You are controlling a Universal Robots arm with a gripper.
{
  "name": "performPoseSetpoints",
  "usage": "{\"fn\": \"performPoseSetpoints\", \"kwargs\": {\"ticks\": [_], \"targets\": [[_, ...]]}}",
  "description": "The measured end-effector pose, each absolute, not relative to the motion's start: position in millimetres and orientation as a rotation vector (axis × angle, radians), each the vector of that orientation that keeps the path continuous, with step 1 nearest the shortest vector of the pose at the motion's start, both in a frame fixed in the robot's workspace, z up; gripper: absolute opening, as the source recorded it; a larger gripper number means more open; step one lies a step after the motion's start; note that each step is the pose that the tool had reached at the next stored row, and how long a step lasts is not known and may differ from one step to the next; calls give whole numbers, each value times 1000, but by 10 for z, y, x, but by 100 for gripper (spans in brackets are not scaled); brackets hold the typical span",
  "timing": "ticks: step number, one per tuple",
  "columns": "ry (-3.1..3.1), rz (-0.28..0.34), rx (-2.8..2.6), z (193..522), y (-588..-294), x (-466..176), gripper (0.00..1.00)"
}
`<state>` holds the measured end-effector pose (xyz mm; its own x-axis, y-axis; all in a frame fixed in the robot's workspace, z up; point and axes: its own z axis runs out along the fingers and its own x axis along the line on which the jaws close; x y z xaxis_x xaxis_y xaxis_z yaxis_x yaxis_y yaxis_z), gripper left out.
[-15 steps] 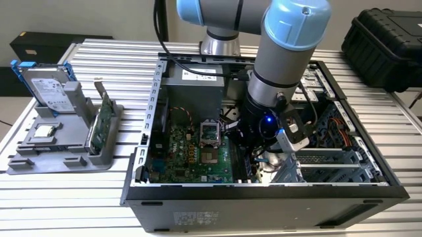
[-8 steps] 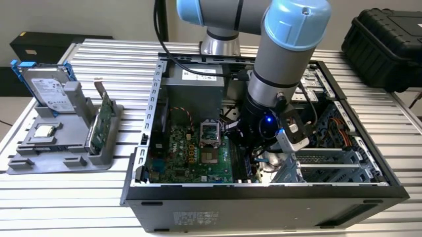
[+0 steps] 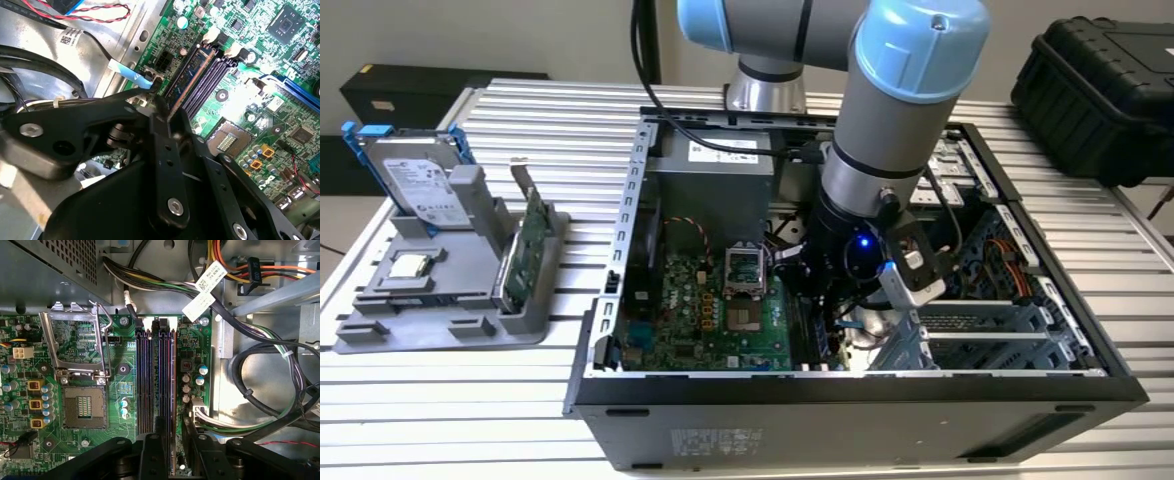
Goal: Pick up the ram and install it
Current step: 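Insert the ram into the slot, then press down the ram until it locks into place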
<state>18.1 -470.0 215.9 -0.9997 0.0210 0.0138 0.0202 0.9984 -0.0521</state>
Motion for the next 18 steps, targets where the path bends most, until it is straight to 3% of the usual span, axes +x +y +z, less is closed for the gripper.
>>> {"fn": "performPoseSetpoints", "kwargs": {"ticks": [10, 18], "targets": [[-3126, 81, -32, 2164, -4700, 181, 100], [-3126, 81, -32, 2442, -4700, 180, 100]]}}
